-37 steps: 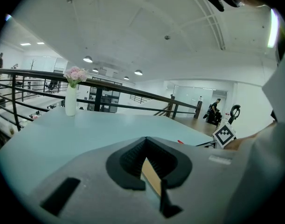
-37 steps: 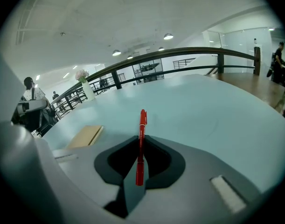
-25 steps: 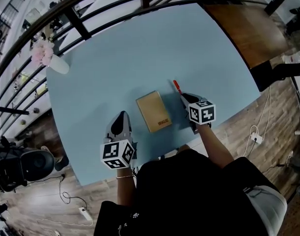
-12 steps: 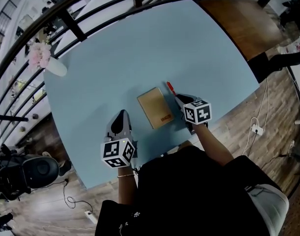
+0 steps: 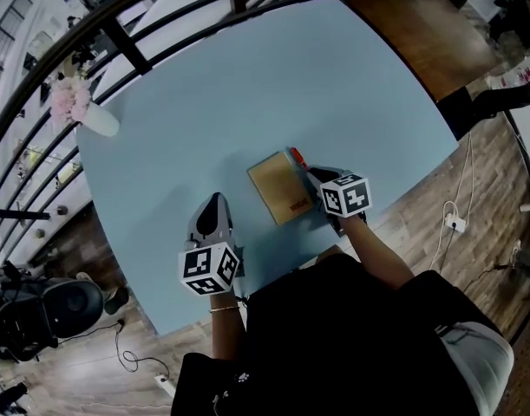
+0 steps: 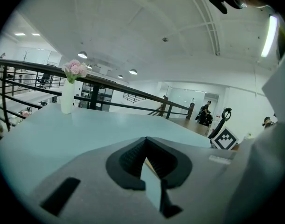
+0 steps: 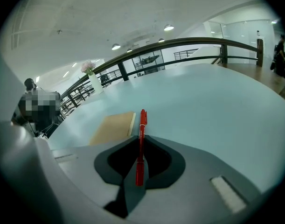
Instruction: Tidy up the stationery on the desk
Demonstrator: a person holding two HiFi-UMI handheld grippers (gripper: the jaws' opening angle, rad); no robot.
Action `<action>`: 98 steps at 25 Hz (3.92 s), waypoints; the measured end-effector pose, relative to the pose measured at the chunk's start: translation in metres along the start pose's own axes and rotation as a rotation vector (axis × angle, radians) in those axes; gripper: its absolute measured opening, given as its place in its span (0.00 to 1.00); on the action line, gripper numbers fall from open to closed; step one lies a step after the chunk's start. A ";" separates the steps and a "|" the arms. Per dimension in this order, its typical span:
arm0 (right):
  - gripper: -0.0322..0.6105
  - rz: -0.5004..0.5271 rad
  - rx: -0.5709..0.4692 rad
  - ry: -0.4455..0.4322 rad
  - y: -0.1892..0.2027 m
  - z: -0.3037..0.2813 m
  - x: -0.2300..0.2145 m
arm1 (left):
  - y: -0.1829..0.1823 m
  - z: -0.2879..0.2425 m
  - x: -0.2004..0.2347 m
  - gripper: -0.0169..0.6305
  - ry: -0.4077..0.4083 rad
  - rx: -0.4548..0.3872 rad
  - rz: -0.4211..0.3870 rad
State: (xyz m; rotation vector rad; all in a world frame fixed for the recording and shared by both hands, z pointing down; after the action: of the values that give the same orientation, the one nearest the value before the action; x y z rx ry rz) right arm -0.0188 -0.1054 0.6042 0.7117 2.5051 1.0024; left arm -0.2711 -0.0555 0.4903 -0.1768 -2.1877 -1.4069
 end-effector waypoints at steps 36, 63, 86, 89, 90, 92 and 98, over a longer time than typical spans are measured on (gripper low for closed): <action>0.15 0.060 -0.049 -0.076 -0.028 0.006 0.011 | 0.000 0.003 0.001 0.02 -0.037 -0.029 0.014; 0.07 0.213 -0.505 -0.334 -0.163 0.078 0.026 | -0.031 0.006 -0.050 0.02 -0.114 -0.110 -0.086; 0.07 0.257 -0.484 -0.356 -0.167 0.061 0.032 | -0.030 0.002 -0.039 0.02 -0.148 -0.121 -0.067; 0.07 0.254 -0.480 -0.359 -0.166 0.060 0.032 | -0.029 0.001 -0.038 0.02 -0.148 -0.119 -0.065; 0.07 0.254 -0.479 -0.359 -0.166 0.061 0.032 | -0.029 0.000 -0.039 0.02 -0.147 -0.117 -0.064; 0.07 0.252 -0.478 -0.359 -0.166 0.061 0.032 | -0.029 0.000 -0.039 0.02 -0.146 -0.113 -0.063; 0.07 0.253 -0.486 -0.357 -0.169 0.062 0.030 | -0.030 -0.002 -0.039 0.02 -0.145 -0.116 -0.066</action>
State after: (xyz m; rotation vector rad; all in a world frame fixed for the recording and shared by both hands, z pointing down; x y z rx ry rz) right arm -0.0670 -0.1607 0.4371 0.9591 1.8015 1.3651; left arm -0.2485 -0.0643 0.4475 -0.2574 -2.2472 -1.6040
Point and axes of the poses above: the fingertips, and each gripper's own axes: z backward along the fingers, x to its left, y out of its underside, the point moved 4 cm from there along z, backward along the fingers, and after that the axes turned 14 degrees about z, right-handed, at the moved point
